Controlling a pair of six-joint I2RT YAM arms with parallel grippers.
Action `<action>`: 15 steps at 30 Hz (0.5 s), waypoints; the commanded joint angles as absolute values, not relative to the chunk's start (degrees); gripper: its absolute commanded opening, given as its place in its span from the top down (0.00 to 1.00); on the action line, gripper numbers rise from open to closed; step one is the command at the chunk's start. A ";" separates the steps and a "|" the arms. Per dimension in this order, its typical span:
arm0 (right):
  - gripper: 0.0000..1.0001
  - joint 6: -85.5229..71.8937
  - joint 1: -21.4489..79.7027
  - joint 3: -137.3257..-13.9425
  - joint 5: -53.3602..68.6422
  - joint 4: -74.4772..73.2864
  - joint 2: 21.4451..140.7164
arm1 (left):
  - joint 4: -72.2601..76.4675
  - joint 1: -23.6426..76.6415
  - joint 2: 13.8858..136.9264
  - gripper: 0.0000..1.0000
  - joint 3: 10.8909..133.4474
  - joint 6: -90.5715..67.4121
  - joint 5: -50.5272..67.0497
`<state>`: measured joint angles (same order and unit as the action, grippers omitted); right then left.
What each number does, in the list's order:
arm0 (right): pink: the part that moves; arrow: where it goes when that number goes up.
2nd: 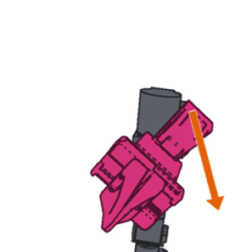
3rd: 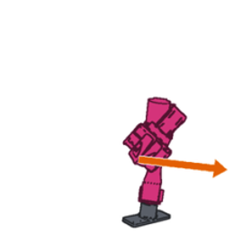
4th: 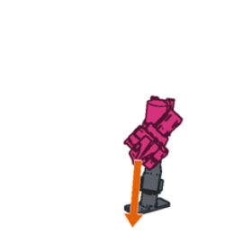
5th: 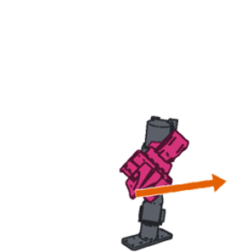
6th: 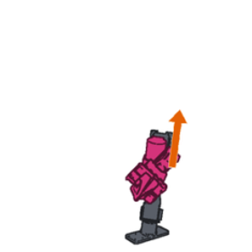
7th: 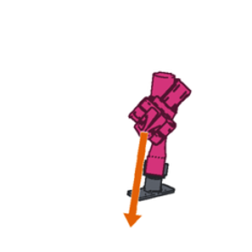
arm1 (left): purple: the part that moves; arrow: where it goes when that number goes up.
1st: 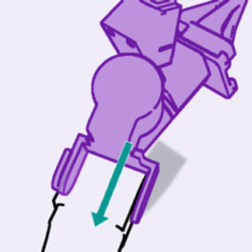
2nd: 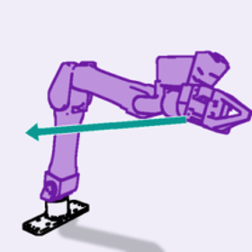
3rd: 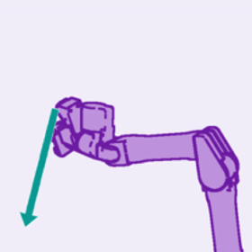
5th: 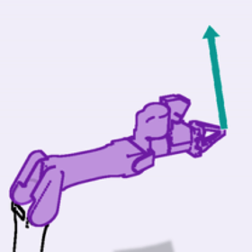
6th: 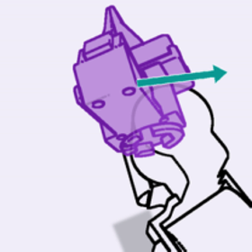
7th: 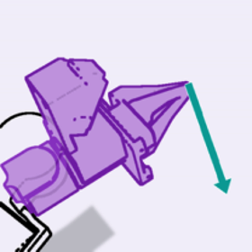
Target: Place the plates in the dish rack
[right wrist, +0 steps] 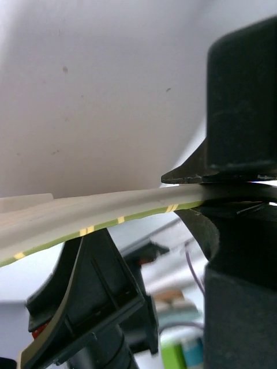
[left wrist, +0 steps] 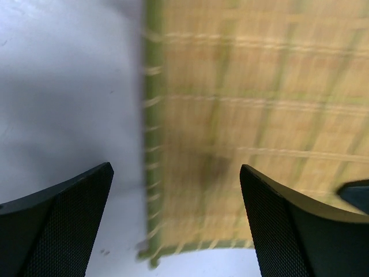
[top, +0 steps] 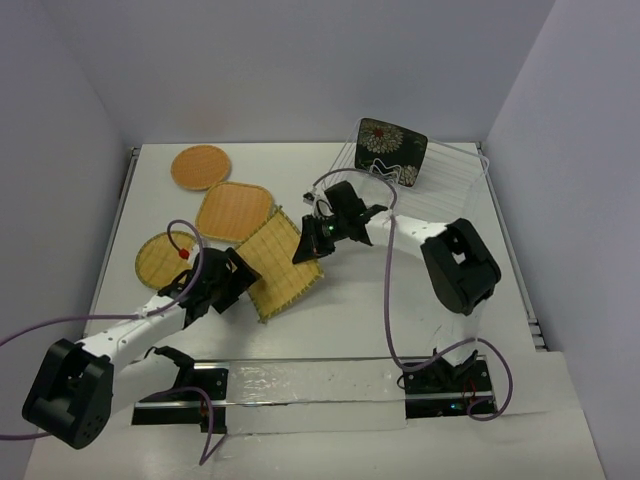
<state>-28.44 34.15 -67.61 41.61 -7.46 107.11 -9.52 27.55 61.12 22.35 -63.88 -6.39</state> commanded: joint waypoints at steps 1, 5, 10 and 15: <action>1.00 -15.35 33.45 -72.35 26.43 -16.91 95.70 | -20.35 28.04 55.66 0.01 27.75 -63.74 -7.42; 1.00 -8.57 29.32 -76.31 18.86 -19.70 87.26 | -26.47 27.96 48.72 0.01 33.10 -62.27 -9.92; 1.00 5.48 22.75 -87.25 21.31 -20.86 82.50 | -28.26 27.88 45.42 0.01 36.44 -59.56 -14.79; 1.00 23.04 18.41 -98.05 20.88 -23.89 82.50 | -30.29 27.75 49.60 0.01 41.73 -57.63 -19.25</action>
